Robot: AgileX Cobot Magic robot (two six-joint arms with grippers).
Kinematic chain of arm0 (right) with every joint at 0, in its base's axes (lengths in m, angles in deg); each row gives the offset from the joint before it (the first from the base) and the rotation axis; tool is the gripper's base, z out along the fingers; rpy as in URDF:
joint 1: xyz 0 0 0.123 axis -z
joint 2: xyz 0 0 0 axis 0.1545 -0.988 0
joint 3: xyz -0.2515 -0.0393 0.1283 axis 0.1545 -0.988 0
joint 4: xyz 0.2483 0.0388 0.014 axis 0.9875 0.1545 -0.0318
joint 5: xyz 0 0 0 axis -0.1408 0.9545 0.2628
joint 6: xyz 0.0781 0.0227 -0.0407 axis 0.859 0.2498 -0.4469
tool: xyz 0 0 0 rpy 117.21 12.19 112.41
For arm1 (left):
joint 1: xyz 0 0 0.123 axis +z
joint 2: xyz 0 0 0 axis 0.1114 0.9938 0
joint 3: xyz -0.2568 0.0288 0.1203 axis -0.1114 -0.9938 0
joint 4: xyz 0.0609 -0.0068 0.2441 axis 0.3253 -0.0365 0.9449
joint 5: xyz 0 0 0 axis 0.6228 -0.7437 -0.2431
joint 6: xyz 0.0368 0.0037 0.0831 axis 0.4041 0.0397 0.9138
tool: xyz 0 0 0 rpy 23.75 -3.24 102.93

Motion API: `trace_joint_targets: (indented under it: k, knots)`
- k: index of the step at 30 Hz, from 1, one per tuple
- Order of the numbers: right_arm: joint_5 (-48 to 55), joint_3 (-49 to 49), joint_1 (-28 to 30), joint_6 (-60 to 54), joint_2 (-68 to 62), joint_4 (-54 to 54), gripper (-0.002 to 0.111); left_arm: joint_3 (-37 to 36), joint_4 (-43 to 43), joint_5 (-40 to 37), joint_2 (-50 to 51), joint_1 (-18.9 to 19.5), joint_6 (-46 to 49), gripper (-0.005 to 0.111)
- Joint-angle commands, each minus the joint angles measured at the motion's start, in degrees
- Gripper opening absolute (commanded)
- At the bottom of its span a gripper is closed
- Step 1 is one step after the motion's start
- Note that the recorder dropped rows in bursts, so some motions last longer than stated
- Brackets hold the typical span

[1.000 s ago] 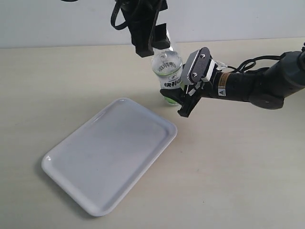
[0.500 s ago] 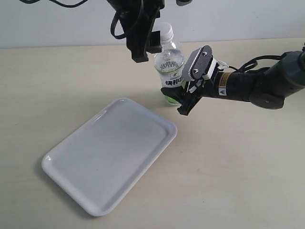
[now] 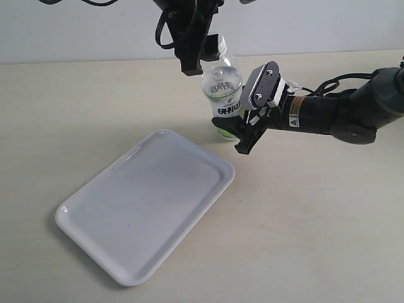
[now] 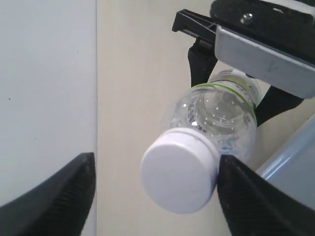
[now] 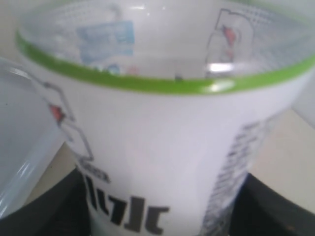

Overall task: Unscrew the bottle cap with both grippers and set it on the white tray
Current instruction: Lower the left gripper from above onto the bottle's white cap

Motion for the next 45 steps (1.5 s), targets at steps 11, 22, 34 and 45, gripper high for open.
trace_joint_targets:
  k: [11,22,34,45]
  knots:
    - [0.1,0.0,0.2,-3.7,0.7,2.2,0.000,0.5,2.5,-5.6,0.0,-0.9,9.3,0.067]
    - [0.1,0.0,0.2,-4.2,0.7,1.4,0.000,0.5,1.9,-3.0,0.7,-0.9,9.1,0.067]
    - [0.1,0.0,0.2,-4.2,0.7,1.6,0.000,0.6,0.7,-2.9,0.7,-1.4,-0.4,0.067]
    - [0.1,0.0,0.2,-4.2,0.7,1.6,0.000,6.2,-13.0,-14.2,0.7,-0.5,13.2,0.067]
